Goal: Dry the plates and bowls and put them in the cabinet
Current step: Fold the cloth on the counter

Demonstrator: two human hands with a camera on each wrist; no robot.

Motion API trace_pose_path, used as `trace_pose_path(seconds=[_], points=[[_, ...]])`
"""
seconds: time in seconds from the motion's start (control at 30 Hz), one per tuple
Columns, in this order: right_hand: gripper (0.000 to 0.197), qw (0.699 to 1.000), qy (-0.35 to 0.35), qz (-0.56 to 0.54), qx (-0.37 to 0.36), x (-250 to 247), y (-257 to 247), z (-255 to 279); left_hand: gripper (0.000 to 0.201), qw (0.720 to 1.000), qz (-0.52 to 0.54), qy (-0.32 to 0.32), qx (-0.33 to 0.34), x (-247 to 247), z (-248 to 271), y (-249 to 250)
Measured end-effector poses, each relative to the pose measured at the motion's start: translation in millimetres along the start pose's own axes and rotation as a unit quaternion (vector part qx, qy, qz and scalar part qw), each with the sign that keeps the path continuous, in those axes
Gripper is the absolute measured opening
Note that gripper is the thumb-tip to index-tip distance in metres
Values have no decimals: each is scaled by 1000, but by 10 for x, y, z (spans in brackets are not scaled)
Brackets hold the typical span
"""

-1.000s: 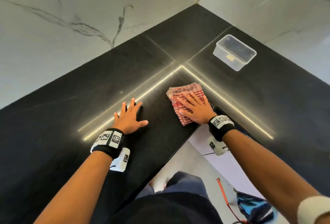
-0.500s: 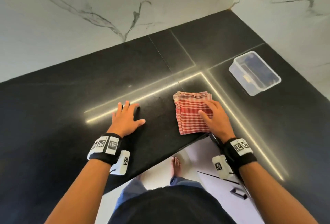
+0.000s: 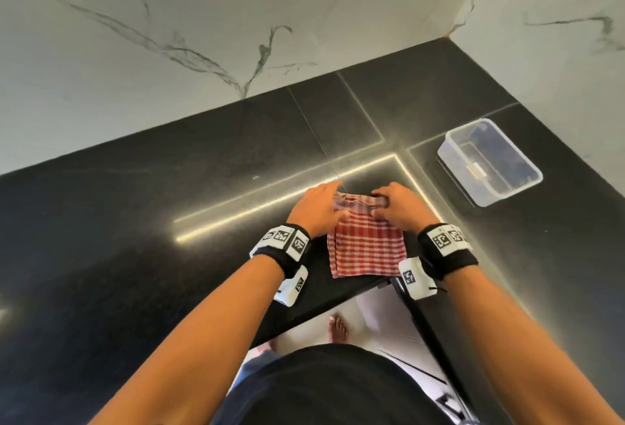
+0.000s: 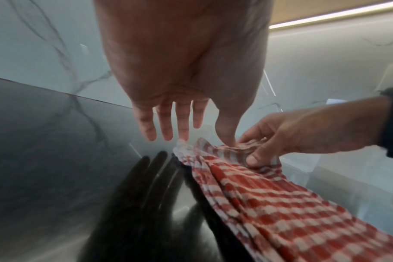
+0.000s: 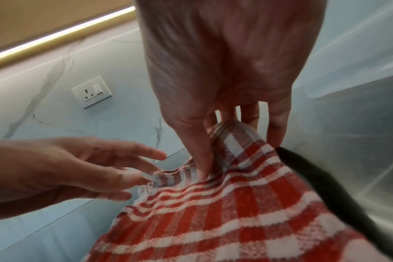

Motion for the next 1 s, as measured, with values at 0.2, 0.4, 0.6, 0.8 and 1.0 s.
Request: trace_pose_path(seconds=[0.2,0.4,0.6,0.8,1.0], points=[[16,999,7,-51,9,-67,-84,51,46,997,-79,-7,-9,110,-217,-46],[15,987,18,-153,-55,-386,-254,103,13,997,67,-16,30,-93,-342,-97],[22,970,147,-172,-88,-1034,-450,152,39,960,235,93,117,-858,-323,80],[28,952,210,-197,-105,-1161,-616,321,44,948,229,127,184,-1319,-22,318],[28,973,53,-187,-122,-316,-767,476,35,988,112,-28,98,-886,283,-207]])
Point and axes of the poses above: each hand's wrist, its own z-axis away from the middle knuckle, its own x-axis out of the palm, y = z × x, the point moved 7 cm from there along -z, towards the middle knuckle, and after that the axes turned 12 degrees about z, right-handed, at the moved point
